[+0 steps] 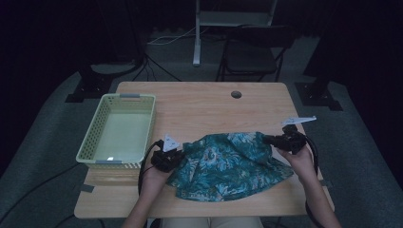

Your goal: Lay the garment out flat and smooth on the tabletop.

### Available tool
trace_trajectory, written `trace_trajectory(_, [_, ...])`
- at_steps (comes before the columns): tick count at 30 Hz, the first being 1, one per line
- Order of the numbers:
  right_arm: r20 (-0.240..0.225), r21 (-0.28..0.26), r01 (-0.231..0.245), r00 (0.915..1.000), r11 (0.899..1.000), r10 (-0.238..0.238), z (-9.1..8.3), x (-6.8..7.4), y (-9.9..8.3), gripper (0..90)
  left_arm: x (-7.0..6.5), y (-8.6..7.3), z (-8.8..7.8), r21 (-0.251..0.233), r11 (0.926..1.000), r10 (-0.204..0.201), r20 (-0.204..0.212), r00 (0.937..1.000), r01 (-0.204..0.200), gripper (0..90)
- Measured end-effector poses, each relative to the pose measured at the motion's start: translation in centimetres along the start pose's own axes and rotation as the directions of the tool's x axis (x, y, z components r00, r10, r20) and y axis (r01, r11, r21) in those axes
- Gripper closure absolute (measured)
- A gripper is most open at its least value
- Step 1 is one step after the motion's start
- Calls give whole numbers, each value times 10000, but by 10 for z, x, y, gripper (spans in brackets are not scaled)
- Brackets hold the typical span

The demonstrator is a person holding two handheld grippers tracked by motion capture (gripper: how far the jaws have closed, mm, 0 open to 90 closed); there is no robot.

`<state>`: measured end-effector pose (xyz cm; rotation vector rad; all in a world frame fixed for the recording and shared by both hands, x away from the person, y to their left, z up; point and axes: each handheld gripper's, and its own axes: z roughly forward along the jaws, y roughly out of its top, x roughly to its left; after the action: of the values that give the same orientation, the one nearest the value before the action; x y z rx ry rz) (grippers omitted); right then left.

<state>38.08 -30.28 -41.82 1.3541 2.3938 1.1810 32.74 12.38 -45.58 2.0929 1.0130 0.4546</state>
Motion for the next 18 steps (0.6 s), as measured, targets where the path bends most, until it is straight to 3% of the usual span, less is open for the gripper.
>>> trace_trajectory(6, [582, 414, -587, 9967, 9974, 562, 8, -26, 4, 844, 5, -1, 3, 238, 9997, 77, -651, 9979, -61, 860])
trace_trajectory(9, [743, 566, -825, 9942, 9950, 782, 10, -39, 1, 844, 10, -5, 7, 302, 9995, -96, -509, 9987, 112, 861])
trace_trajectory(13, [551, 901, -1041, 9935, 9905, 994, 15, -52, -2, 841, 14, -9, 14, 378, 9985, -374, -377, 9986, 389, 861])
trace_trajectory(15, [560, 1014, -1116, 9928, 9886, 1063, 18, -57, -3, 823, 15, -9, 16, 261, 9987, -417, -520, 9978, 431, 858])
trace_trajectory(18, [1297, 1045, -1382, 9837, 9849, 1243, 18, -63, -2, 758, 17, -8, 17, 12, 9992, -408, -781, 9961, 410, 829])
